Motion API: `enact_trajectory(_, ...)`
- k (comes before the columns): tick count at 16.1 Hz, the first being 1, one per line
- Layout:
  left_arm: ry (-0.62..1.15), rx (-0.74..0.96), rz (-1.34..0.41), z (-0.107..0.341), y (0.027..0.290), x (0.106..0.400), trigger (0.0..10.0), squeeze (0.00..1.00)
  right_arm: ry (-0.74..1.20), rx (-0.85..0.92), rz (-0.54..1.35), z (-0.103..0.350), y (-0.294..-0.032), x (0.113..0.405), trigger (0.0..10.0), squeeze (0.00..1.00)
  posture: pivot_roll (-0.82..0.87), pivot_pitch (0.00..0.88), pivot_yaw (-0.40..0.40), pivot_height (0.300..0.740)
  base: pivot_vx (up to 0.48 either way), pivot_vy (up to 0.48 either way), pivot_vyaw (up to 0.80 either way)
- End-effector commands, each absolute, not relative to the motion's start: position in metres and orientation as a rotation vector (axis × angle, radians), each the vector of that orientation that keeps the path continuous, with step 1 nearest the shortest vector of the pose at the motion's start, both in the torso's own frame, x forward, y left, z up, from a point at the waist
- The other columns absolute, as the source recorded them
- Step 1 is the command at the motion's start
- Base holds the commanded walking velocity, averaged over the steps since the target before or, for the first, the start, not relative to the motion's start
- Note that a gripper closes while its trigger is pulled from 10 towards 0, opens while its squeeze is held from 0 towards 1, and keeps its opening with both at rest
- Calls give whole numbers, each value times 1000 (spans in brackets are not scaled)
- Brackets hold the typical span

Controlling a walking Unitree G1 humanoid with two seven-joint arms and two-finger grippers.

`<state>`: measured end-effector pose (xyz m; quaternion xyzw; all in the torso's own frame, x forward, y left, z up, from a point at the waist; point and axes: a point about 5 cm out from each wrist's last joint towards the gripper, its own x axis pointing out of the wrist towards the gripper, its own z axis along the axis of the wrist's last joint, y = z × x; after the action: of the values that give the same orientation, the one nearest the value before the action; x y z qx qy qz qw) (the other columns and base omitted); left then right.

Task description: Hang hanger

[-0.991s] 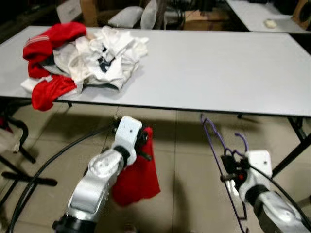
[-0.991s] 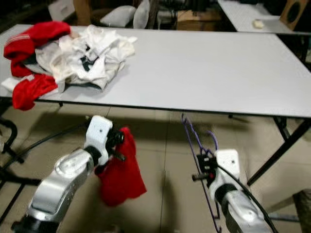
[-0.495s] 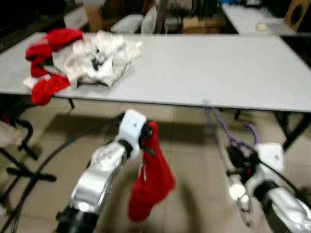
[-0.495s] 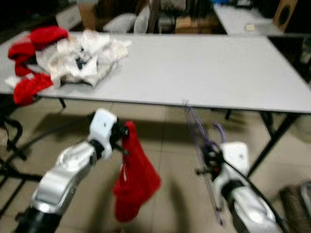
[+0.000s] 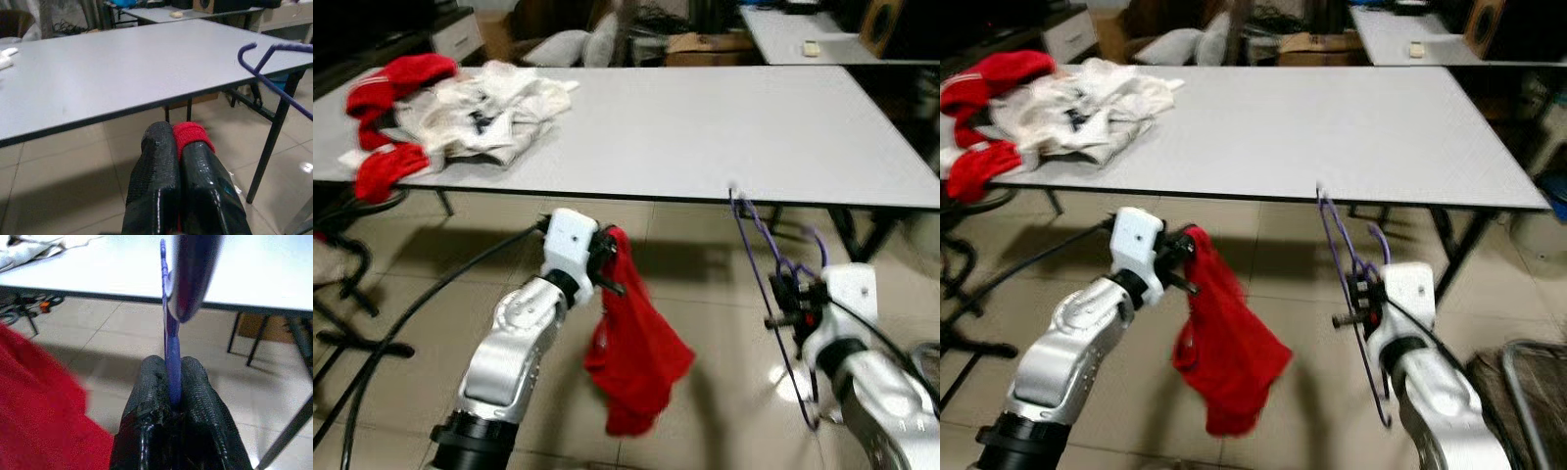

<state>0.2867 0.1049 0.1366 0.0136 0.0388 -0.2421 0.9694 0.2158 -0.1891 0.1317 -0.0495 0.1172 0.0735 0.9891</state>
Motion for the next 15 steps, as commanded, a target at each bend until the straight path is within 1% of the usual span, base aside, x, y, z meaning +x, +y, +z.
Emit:
enact_trajectory(1,20,17,-487,150,105,290,10000,0,250,-101,148,129,-188,217,10000,0,65,0,46,740,0,0,-800)
enact_trajectory(3,12,-9,-470,153,105,293,10000,0,242,-117,153,130,-186,221,10000,0,65,0,41,740,0,0,-800)
enact_trajectory(4,13,-10,-464,153,106,294,10000,0,239,-117,147,130,-186,221,10000,0,65,0,41,740,0,0,-513)
enact_trajectory(5,12,-13,-461,153,106,294,10000,0,233,-116,147,132,-186,222,10000,0,62,0,36,740,0,0,0)
enact_trajectory(7,6,-15,-465,156,104,294,10000,0,221,-110,154,134,-186,222,10000,0,66,0,33,740,274,0,0)
enact_trajectory(12,-4,-7,-486,161,103,297,10000,0,198,-103,158,138,-189,221,10000,0,64,0,49,740,321,0,-800)
enact_trajectory(15,-5,-4,-494,162,101,299,10000,0,189,-108,152,138,-190,219,10000,0,61,0,59,740,324,0,0)
